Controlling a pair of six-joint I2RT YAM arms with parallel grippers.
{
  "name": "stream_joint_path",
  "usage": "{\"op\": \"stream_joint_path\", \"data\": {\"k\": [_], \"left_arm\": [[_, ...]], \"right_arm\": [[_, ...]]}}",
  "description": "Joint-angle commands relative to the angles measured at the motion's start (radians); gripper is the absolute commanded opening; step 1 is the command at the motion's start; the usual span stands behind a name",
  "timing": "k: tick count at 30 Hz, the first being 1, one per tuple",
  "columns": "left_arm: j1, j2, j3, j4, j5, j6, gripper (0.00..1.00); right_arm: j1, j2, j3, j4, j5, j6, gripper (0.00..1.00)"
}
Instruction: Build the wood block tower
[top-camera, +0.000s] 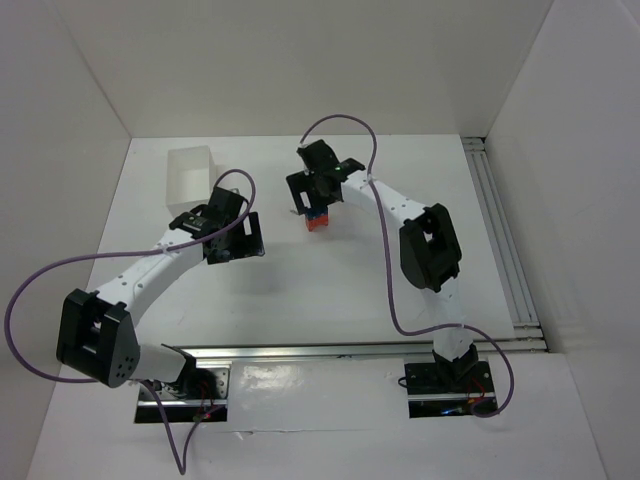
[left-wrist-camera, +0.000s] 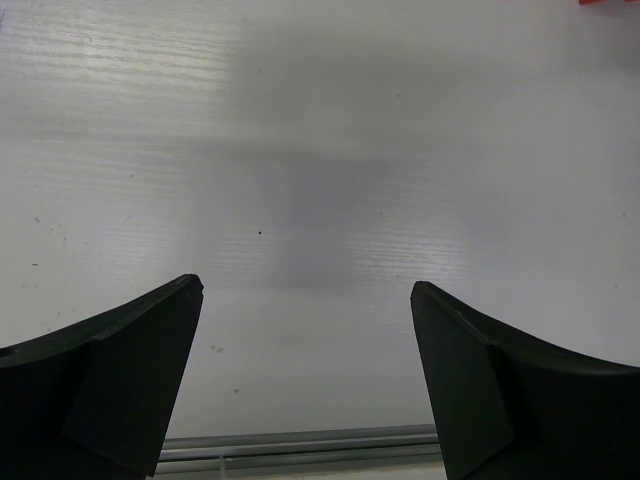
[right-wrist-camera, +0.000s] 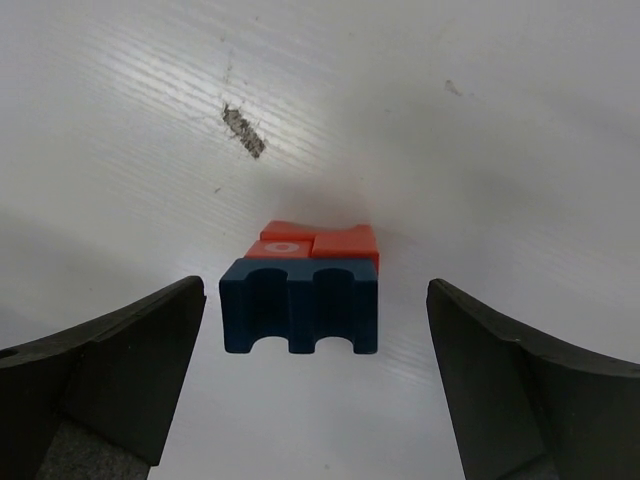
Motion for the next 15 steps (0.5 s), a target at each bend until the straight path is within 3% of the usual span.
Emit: {"op": "stream_joint_path", "data": {"k": [1,4,8,15], "left_arm": [[-0.004,-0.04,0.008,-0.004,-0.003,0.013,0.99],[-0.004,-0.049,0.008,-0.004,-0.003,0.013,0.99],[-0.004,-0.06,0.008,-0.004,-0.003,0.013,0.99],[-0.004,-0.083,0.017,-0.004,0.026,0.013,0.99]], "right_arm": [[0.011,-0.098,0.086,-0.048,0.06,-0.006,0.99],[0.011,-0.222,0.065,0.004,0.158,0.032,0.99],[0.011,-0.461,-0.189,0.144,0.435,0.172,0.99],[0.011,-0.863,-0.824,0.176,0.6,0.408,0.99]]}}
